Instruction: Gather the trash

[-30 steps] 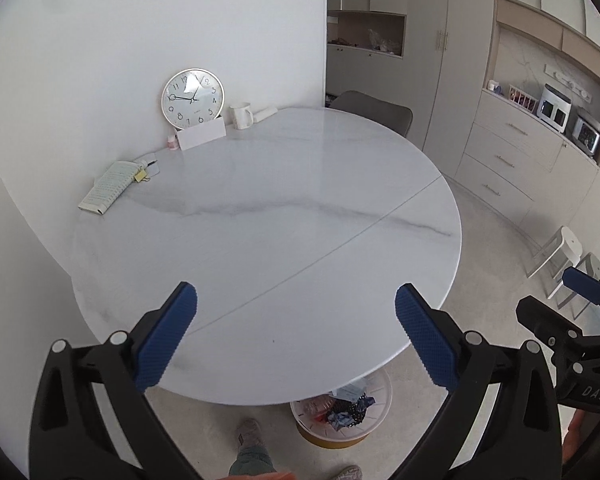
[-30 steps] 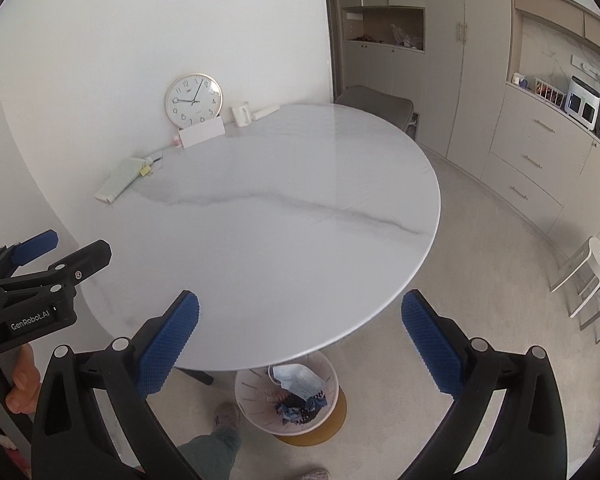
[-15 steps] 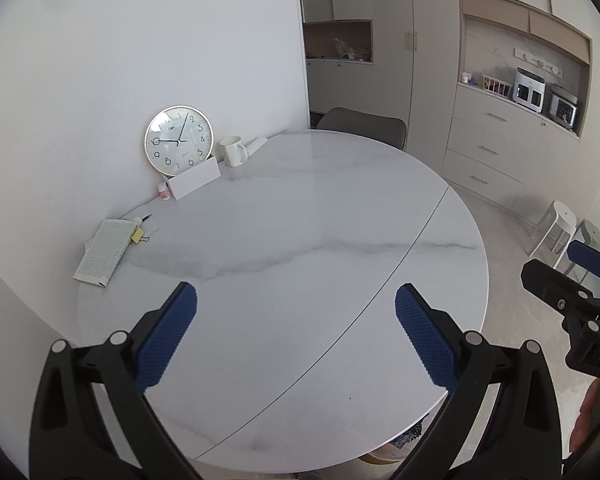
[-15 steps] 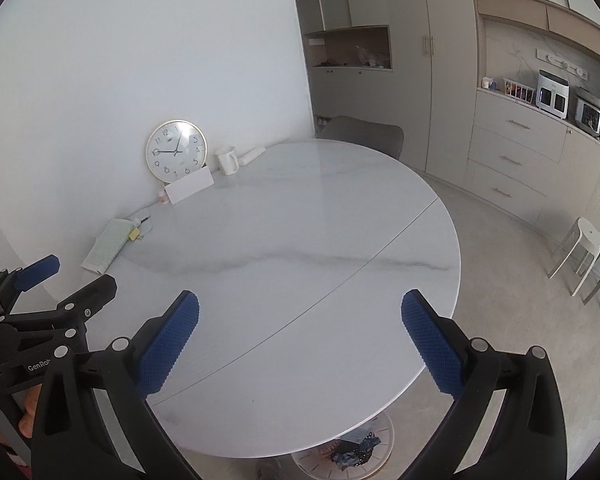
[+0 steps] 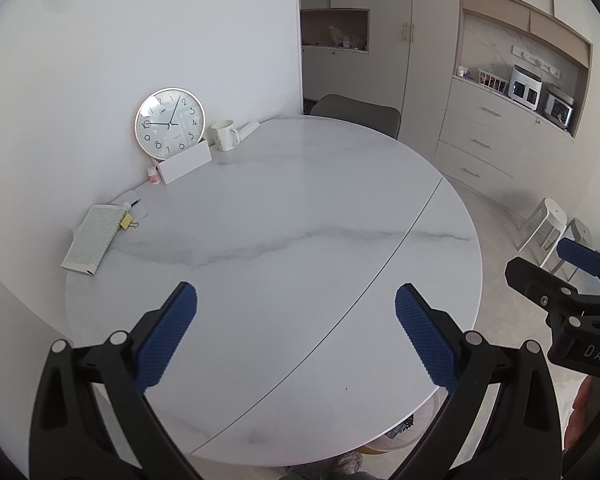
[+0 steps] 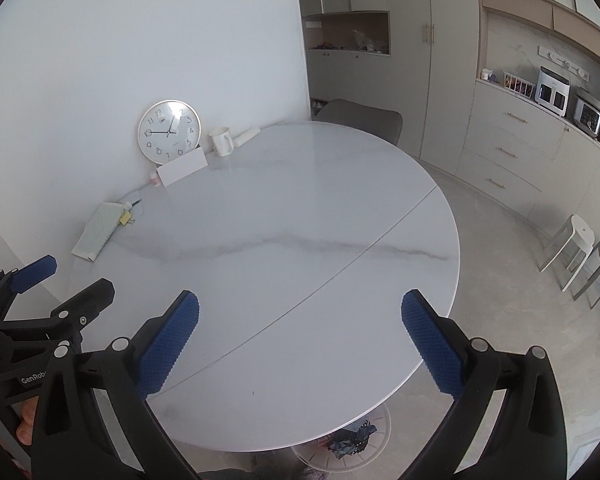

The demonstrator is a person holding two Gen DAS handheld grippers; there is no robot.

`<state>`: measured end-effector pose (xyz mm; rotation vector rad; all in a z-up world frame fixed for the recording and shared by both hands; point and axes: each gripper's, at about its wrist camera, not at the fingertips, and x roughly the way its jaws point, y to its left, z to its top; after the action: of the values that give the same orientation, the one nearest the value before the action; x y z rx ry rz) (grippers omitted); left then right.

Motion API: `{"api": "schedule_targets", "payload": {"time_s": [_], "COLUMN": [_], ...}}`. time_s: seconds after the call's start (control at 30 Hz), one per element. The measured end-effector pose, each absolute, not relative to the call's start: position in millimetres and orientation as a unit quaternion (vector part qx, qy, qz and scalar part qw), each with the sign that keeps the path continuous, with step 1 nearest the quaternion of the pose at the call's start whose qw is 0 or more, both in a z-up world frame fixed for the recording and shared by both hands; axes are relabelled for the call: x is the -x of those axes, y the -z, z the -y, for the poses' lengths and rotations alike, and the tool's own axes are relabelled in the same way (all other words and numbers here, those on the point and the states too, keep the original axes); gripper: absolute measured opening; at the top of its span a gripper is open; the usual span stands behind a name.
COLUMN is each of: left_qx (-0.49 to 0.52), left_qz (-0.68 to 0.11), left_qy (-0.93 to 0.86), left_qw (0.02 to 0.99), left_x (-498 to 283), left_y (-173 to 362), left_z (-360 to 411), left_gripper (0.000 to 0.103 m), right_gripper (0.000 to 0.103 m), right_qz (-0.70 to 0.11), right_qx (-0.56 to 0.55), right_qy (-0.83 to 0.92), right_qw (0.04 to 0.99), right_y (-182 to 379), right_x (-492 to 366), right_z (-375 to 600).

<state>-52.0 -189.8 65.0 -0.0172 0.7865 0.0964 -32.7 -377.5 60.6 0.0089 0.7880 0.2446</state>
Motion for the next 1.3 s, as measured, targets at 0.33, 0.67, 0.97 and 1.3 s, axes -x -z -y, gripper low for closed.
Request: {"api": "schedule_targets", "payload": {"time_s": [0.33,0.67,0.97,1.3], "left_qx": [0.011,0.01,0.008,0.005], "left_qz": [-0.386,-0.389,-0.39,-0.391], "left_qy": [-0.056,-0.057,-0.06,-0.064], "left_qw": [0.921,0.919,0.919,0.918], "left_x": [57,58,58,56], "left_y": [-64,-63,-63,-62], "left_z": [192,196,201,205], "left_gripper": [0.095,0.095,0.095,0.095], "right_gripper": [0.101,0.101,0.101,0.101], "right_qz": [-0.389,-0.39,-0.389,-0.39], "right_qx": [0.0,-0.004,-0.004,-0.004], "right_qy": [-0.127,-0.13,-0.131,-0.135], "right_qw": [0.912,0.912,0.912,0.911], "right_y": [-56,-57,-58,-60], "right_x": [37,40,42,39], "right_z": [381,386,390,394]}}
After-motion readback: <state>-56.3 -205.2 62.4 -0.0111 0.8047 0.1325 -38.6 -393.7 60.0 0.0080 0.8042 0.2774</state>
